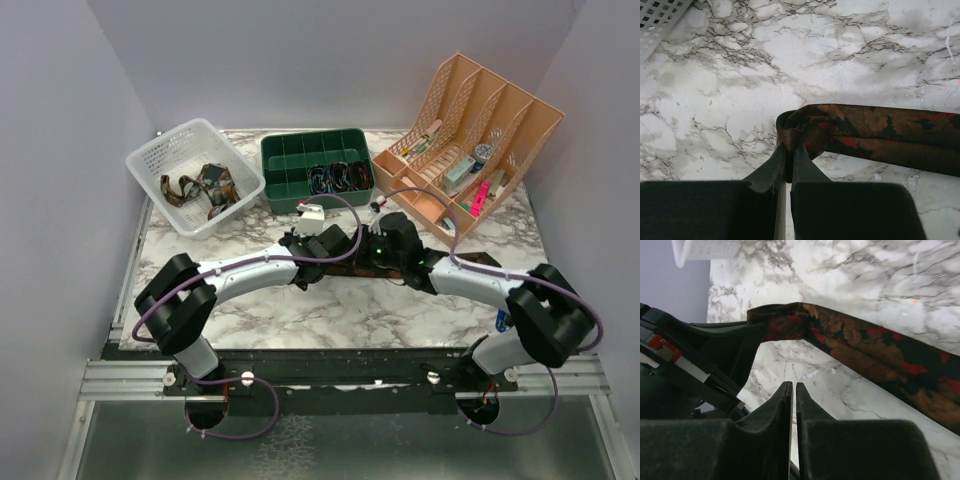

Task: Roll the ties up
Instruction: Roll the tie at the center of the board.

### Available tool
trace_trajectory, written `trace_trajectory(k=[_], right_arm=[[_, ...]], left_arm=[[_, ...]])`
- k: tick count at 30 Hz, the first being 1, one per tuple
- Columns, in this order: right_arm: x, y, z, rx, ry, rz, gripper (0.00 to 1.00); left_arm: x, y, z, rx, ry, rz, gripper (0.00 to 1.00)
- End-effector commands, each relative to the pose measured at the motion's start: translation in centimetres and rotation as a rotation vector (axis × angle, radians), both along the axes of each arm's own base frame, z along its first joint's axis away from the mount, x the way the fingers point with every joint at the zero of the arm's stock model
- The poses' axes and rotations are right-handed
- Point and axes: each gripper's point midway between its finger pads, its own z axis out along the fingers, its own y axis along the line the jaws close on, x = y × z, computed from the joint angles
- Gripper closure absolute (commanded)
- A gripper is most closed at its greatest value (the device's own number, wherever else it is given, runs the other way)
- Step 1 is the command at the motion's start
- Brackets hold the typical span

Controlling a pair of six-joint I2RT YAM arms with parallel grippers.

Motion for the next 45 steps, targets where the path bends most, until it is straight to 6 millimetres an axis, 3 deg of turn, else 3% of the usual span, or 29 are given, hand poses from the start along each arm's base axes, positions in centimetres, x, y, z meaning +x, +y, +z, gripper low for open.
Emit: trace_trajectory(k=[1,10,15,24,30,35,38,45], right_arm=[[-1.2,3.5,0.7,0.176,0.049,0.149,0.88],[0.5,5.8,-3.5,0.232,0.170,0.131,0.89],[1.1,7.2,-4.2,0.256,0.167,0.170,0.89],[1.8,8.5,-8.0,0.197,0.265,0.198,0.89],[2.1,8.6,-8.5,0.182,0.259,0.213,0.89],[2.4,6.2,-7.8,0.008,0.226,0.160,0.86],[2.7,3.6,-8.0,-0.104,0.220,0.057,0.84],[1.0,-2.3,-9.7,-0.267,0.258,-0.133,0.83]], left_arm=[[1.0,-0.1,0.9,0.042,-0.037,0.009,1.00],[1.1,-1.8,0.1,-0.011,-0.009,-0.021,1.00],[1.2,-2.3,-0.3,-0.016,0.003,-0.033,1.00],[1.4,-3.1,-0.7,-0.023,0.017,-0.052,1.00],[1.4,-4.0,-0.9,-0.033,0.030,-0.078,1.00],[1.3,-4.3,-1.4,-0.038,0.038,-0.080,1.00],[1.2,-4.4,-1.7,-0.034,0.041,-0.081,1.00],[1.3,-5.2,-2.2,-0.051,0.054,-0.096,1.00]])
